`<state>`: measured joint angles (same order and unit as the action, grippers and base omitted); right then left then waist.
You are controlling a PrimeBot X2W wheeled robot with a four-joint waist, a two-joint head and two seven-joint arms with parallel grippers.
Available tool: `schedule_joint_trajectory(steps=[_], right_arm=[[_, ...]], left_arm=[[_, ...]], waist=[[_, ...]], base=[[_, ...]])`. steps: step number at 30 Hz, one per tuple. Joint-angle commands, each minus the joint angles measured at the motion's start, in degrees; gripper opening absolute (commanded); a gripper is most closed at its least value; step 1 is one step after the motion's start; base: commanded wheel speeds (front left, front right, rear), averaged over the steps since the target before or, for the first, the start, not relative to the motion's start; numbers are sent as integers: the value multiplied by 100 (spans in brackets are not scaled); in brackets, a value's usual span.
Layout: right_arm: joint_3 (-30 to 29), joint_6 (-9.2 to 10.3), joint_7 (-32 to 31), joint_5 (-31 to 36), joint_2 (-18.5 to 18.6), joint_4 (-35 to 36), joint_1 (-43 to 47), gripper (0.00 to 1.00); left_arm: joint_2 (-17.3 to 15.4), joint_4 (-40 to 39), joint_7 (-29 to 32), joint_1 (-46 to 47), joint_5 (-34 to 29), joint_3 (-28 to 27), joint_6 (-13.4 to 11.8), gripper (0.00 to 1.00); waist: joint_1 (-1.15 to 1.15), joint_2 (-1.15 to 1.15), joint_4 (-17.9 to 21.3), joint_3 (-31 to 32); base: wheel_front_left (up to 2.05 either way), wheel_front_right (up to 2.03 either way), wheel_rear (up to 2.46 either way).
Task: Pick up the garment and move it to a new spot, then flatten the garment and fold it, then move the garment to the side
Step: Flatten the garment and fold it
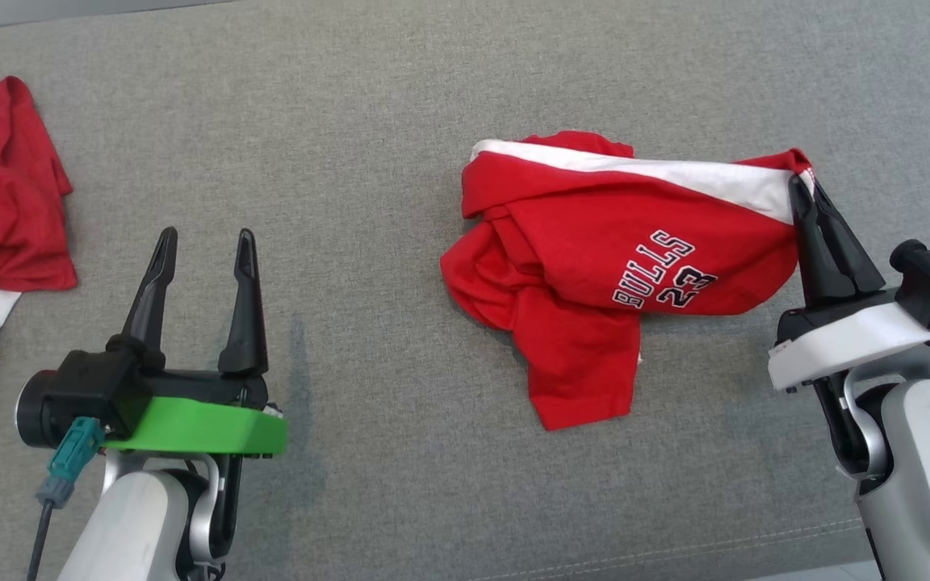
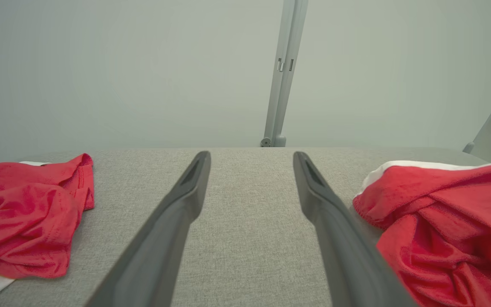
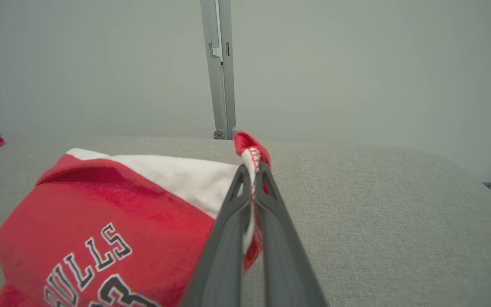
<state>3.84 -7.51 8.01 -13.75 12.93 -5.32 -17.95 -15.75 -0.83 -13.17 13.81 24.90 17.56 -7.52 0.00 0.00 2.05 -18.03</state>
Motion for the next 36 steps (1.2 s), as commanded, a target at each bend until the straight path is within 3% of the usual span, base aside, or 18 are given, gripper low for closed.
schedule_joint_trajectory(steps=[1,8,9,10,19,36], right_arm=[[-48,4,52,-34,-28,-101,23,0],[-96,4,338,-226,-176,-1123,-229,0],[-81,4,379,-237,-183,-1204,-262,45],[-66,4,402,-240,-185,-1291,-286,100],[-299,4,593,-135,-260,-1311,-2,100],[-350,4,304,229,-539,155,580,100]], left_arm=[[-42,-6,13,90,-34,-1,6,100],[-30,16,30,185,-43,84,34,100],[-34,22,29,193,-42,90,35,100],[-38,26,29,195,-39,96,35,100],[-47,112,-10,81,27,87,2,100],[-134,79,43,-271,54,64,-173,100]], waist=[[0,0,19,-71],[0,0,-17,-180],[0,0,-18,-182],[0,0,-17,-180],[0,0,18,37],[0,0,57,579]], base=[[0,0,0],[0,0,0],[0,0,0],[0,0,0],[0,0,0],[0,0,0]])
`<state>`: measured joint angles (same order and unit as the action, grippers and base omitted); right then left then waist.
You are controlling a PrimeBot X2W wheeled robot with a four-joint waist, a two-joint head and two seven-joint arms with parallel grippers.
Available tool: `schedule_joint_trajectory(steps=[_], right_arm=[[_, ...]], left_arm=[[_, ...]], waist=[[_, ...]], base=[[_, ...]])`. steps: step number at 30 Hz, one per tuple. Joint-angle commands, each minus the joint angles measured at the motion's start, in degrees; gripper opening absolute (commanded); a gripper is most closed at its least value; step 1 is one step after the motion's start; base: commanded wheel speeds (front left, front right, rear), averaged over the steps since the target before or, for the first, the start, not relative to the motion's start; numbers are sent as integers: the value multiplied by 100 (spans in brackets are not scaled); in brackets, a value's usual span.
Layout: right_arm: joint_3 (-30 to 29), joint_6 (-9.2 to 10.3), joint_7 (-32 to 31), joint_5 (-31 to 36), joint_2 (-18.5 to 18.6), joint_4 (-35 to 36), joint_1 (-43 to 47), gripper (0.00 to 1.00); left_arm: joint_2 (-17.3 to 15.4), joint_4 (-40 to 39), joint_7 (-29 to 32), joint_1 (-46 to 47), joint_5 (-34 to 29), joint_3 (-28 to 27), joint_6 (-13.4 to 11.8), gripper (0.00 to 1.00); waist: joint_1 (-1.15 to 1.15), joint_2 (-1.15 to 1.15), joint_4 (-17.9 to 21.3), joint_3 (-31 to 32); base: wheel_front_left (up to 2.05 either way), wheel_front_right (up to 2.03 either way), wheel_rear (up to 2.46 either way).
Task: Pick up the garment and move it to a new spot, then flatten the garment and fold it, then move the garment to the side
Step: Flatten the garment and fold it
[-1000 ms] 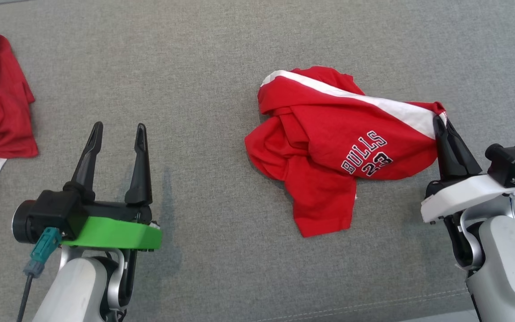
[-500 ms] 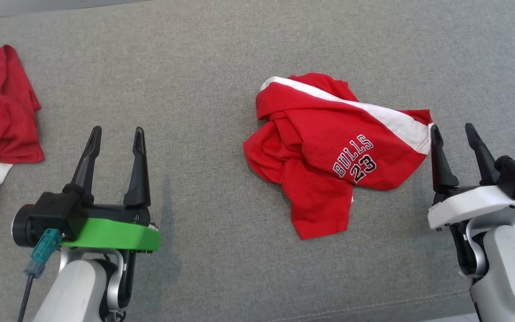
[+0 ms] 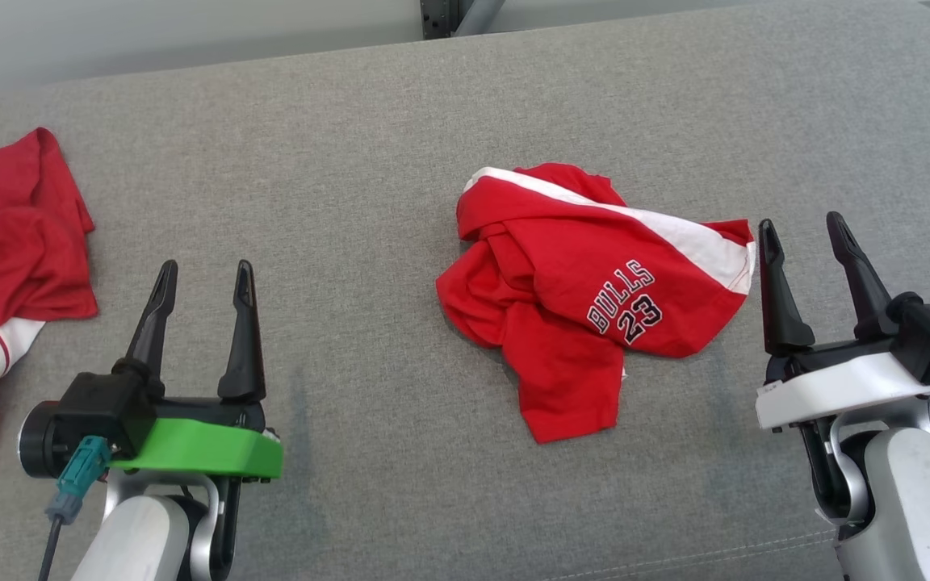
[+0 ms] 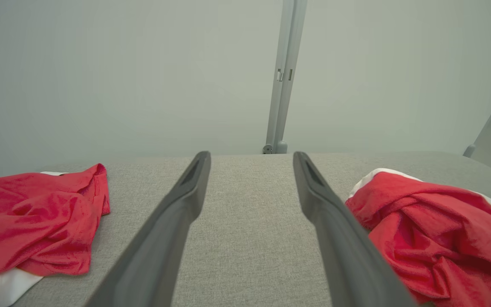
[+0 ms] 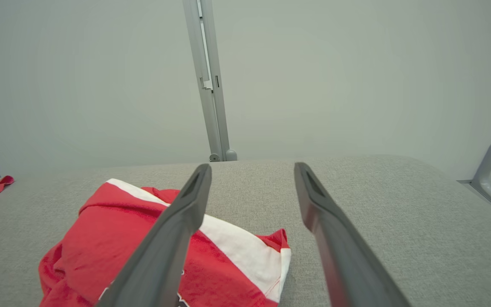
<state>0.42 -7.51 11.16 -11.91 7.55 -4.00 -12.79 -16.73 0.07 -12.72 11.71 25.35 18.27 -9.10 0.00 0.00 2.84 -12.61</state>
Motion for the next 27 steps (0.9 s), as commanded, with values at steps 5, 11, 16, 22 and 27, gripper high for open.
schedule_joint_trajectory(steps=[5,11,16,22,27], right_arm=[[-6,4,-122,57,-69,267,230,100],[-2,4,-192,37,-78,391,234,100],[146,4,-194,-21,-119,385,105,100],[401,4,-110,-99,-185,225,-53,100],[467,4,12,-145,-240,67,-129,100]], left_arm=[[-50,-77,19,-112,45,4,-25,100],[-54,-192,135,280,89,130,173,100],[75,62,771,1016,236,560,661,100],[260,1003,1890,1837,597,1117,1279,100],[235,1880,2207,2309,585,1401,1492,100]], waist=[[0,0,-27,47],[0,0,-14,-36],[0,0,162,-190],[0,0,634,-404],[0,0,989,-576]], base=[[0,0,0],[0,0,0],[0,0,0],[0,0,0],[0,0,0]])
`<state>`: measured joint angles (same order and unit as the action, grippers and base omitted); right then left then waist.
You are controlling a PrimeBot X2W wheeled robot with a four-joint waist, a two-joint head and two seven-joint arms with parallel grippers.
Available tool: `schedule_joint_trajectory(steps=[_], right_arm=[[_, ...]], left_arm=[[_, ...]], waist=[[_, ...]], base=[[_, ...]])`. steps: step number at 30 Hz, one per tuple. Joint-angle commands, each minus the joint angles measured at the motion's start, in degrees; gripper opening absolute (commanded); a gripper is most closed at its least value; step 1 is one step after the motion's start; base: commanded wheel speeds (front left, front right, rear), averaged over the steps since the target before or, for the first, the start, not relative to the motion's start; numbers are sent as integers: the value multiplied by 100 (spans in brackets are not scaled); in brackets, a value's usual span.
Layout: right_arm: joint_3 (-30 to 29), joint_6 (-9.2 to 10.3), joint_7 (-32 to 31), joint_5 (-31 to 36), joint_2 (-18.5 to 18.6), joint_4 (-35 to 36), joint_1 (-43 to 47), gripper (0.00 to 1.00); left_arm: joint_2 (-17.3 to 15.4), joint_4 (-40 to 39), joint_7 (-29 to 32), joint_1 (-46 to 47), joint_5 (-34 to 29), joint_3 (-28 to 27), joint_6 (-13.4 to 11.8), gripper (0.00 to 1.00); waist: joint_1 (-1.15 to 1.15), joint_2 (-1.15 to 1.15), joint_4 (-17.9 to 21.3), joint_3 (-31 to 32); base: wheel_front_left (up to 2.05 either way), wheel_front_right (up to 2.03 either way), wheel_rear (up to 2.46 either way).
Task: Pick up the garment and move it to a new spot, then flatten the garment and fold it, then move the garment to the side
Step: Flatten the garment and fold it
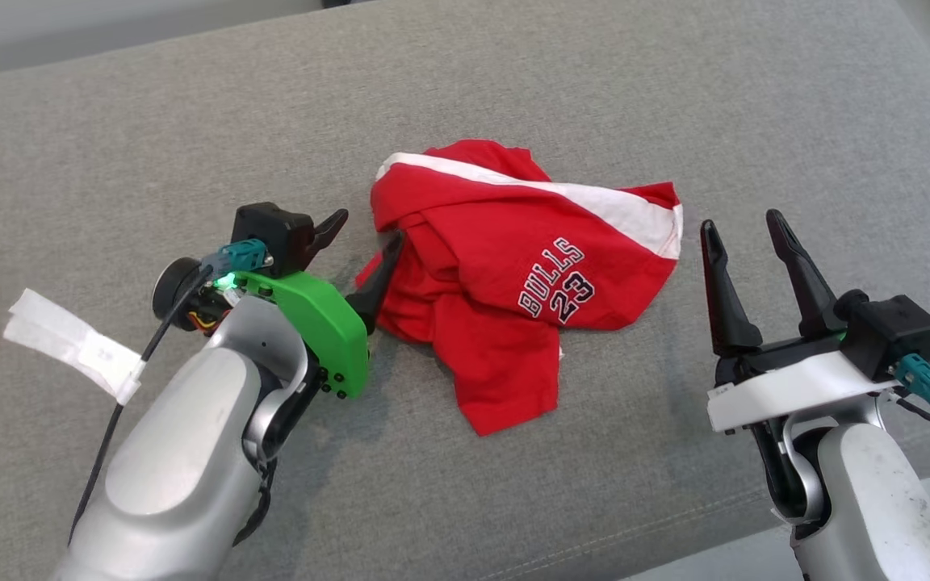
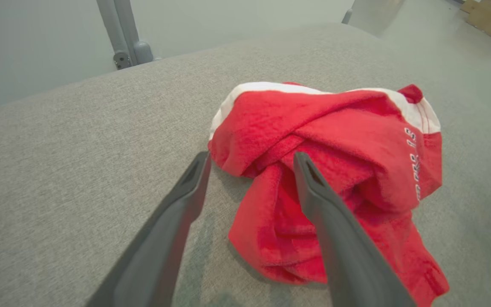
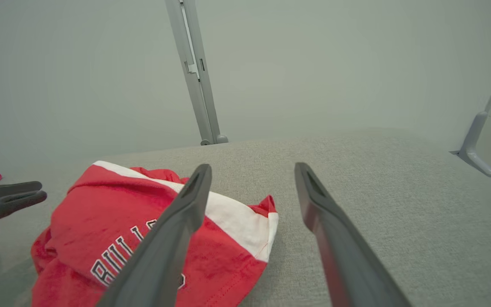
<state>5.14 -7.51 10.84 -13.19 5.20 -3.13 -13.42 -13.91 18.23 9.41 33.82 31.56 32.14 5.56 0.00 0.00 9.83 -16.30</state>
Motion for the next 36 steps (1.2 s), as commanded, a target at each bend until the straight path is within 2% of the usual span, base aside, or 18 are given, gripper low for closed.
schedule_joint_trajectory(steps=[1,4,5,6,8,15,21,22,27,32,36], right_arm=[[-4,4,67,-26,-17,-52,-81,100],[-28,4,141,-37,-43,-128,-98,100],[-21,4,150,-41,-49,-147,-107,100],[-28,4,168,-46,-55,-169,-119,100],[-38,4,201,-53,-66,-199,-140,100],[-125,4,248,-43,-82,-248,-133,100],[-257,4,251,-4,-68,-219,-57,100],[-294,4,239,-7,-65,-189,-24,100],[-332,4,194,-15,-93,-108,38,100],[-378,4,149,-67,-85,-48,40,100],[-398,4,80,-55,-64,-12,27,100]], left_arm=[[-55,198,-34,176,-57,34,44,100],[-84,578,-98,355,-121,114,90,100],[-96,698,-122,413,-146,150,97,95],[-96,816,-161,481,-157,183,107,70],[-109,1002,-380,627,-232,216,132,0],[-232,1099,-1177,1055,-713,253,-78,0],[-544,305,-1505,1334,-1416,399,-503,0],[-719,-119,-1449,1195,-1629,431,-692,0],[-1114,-1093,-1061,259,-1744,444,-1264,0],[-1131,-1565,-904,-913,-1449,535,-1652,0],[-933,-1501,-968,-1451,-1253,695,-1742,0]], waist=[[0,0,342,-233],[0,0,437,-283],[0,0,465,-295],[0,0,484,-304],[0,0,518,-311],[0,0,490,-273],[0,0,223,-182],[0,0,115,-157],[0,0,-109,-146],[0,0,-313,-200],[0,0,-447,-219]], base=[[0,0,0],[0,0,0],[0,0,0],[0,0,0],[0,0,0],[0,0,0],[0,0,0],[0,0,0],[0,0,0],[0,0,0],[0,0,0]])
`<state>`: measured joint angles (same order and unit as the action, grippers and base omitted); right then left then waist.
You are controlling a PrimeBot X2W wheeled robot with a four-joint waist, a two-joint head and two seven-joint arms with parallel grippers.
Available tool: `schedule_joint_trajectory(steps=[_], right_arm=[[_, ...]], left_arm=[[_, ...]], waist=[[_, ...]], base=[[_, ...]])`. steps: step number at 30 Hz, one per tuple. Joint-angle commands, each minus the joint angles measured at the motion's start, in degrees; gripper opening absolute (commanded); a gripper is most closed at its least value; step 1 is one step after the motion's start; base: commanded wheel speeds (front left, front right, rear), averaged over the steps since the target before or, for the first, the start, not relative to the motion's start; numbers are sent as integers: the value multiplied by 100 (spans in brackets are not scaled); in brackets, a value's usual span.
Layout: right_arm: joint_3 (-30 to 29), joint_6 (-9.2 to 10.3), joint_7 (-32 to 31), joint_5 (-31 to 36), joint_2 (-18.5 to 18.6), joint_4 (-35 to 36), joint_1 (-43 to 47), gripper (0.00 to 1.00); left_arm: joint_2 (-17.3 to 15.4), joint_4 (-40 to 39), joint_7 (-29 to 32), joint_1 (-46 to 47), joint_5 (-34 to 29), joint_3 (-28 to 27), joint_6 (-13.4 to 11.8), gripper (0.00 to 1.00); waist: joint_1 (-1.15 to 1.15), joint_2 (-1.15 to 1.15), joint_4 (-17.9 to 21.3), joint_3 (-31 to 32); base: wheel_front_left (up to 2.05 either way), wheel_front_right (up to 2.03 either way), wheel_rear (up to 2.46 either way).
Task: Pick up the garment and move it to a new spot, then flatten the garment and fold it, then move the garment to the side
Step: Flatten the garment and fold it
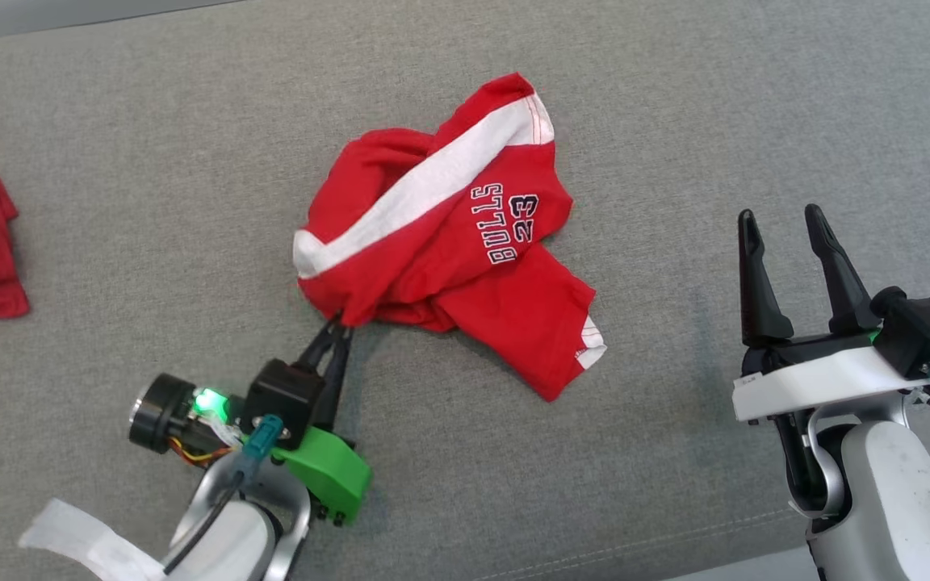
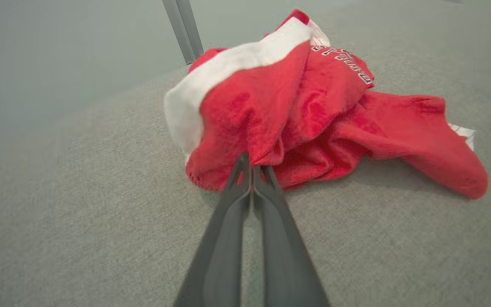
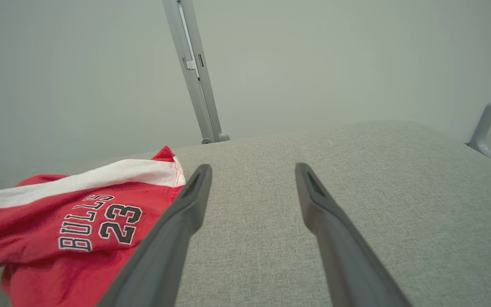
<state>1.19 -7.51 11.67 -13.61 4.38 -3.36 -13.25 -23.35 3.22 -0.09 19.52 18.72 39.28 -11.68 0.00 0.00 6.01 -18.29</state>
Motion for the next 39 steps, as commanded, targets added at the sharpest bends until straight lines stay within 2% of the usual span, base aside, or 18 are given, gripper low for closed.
schedule_joint_trajectory(steps=[1,7,8,9,10,17,24,29,34,39], right_arm=[[-12,4,-24,-11,23,25,21,100],[-60,4,-108,-32,40,72,66,100],[-62,4,-125,-33,36,80,77,100],[-68,4,-133,-29,34,92,89,100],[-75,4,-147,-18,32,100,106,100],[-100,4,-237,54,28,197,172,100],[-81,4,-289,131,50,254,244,100],[-38,4,-327,172,79,288,301,100],[21,4,-355,181,124,278,385,100],[65,4,-383,161,161,245,452,100]], left_arm=[[70,58,-45,-112,73,49,10,0],[532,692,-171,-233,201,427,256,0],[597,789,-235,-200,227,439,279,10],[675,863,-323,-157,248,431,287,46],[752,931,-409,-133,285,424,301,100],[966,844,-990,0,442,335,442,100],[915,257,-1303,-35,548,16,343,100],[755,-213,-1409,-157,725,-452,148,100],[500,-392,-1460,-331,887,-1010,-91,100],[251,-488,-1466,-580,1059,-1425,-203,100]], waist=[[0,0,-96,-20],[0,0,-227,-1],[0,0,-237,6],[0,0,-247,13],[0,0,-258,36],[0,0,-296,171],[0,0,-316,333],[0,0,-346,465],[0,0,-373,577],[0,0,-402,647]], base=[[0,0,0],[0,0,0],[0,0,0],[0,0,0],[0,0,0],[0,0,0],[0,0,0],[0,0,0],[0,0,0],[0,0,0]])
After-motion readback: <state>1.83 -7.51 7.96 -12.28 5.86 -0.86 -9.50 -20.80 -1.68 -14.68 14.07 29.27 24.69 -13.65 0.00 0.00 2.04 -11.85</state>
